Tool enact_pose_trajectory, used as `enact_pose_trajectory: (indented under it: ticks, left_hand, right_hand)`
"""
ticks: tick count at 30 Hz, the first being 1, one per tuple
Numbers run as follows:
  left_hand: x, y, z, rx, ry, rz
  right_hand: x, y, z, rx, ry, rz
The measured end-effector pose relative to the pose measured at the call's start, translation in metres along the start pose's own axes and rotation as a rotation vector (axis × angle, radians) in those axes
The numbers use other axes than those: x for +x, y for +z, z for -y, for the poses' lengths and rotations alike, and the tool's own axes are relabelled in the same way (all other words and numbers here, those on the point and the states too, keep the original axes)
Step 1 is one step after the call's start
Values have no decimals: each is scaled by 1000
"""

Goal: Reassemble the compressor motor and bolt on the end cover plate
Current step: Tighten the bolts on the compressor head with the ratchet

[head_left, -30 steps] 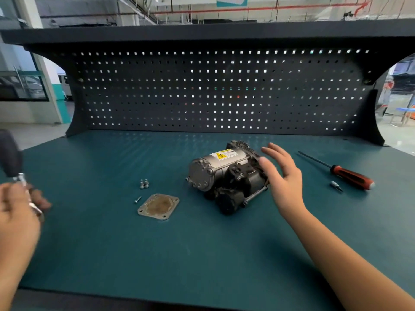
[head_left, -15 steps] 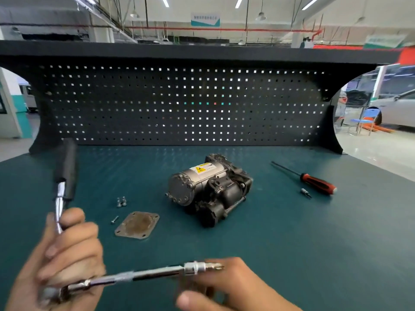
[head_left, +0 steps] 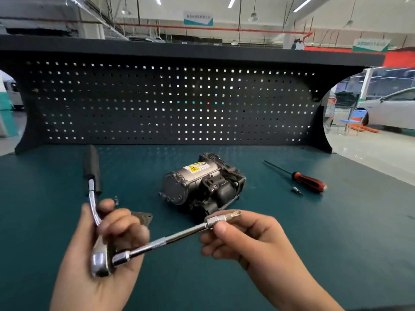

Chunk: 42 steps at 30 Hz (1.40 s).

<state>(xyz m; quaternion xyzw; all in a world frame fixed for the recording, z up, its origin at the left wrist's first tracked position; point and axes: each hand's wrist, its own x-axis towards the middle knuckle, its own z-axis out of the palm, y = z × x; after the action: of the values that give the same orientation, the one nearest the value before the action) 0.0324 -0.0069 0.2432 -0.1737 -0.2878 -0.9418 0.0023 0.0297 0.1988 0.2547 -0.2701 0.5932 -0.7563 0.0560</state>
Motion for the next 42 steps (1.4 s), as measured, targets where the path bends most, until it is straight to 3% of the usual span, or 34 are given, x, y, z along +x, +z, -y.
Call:
enact_pose_trajectory:
  ticks: [3,5,7,8,11,15,19,21,28,30,32,35,37,39,42]
  left_hand:
    - [2,-5,12,-180,-247,217]
    - [-6,2,6,56,-297,178]
    - [-12,-11,13,266,-497,248]
    - [-17,-16,13,430,-509,229]
    - [-28,-9,18,585,-484,304]
    - [-25,7,43,414,-391,6]
    - [-22,12,59,665,-169,-166]
    - [-20,12,62,700,-110,-198]
    - [-25,32,51,161,-344,-75]
    - [-22,33,54,269,-318,-133]
    - [-18,34,59,522,-156,-229]
    - [-15,35,67,761,18,-206]
    - [-14,40,65,686,-25,-224]
    - [-15,46,63,448,-169,-204]
    - [-23,46,60,-5,-329,21]
  right_hand:
    - [3,-1,4,-43,-8,7]
    - [7,-5,8,-61,-6,-20]
    - [9,-13,13,-90,-6,-28]
    - [10,-18,15,-117,5,-9]
    - [14,-20,16,-153,65,6]
    - [24,-7,4,-133,71,-167]
    - [35,2,-6,-308,-5,-344]
    - [39,3,-4,-226,8,-349]
    - [44,5,11,99,44,-212]
    - [44,6,11,133,52,-241]
    - [45,6,9,166,59,-285]
    - [49,7,9,218,55,-335]
    - [51,8,10,237,25,-354]
    - [50,8,11,253,-4,-351]
    - [47,7,11,296,6,-331]
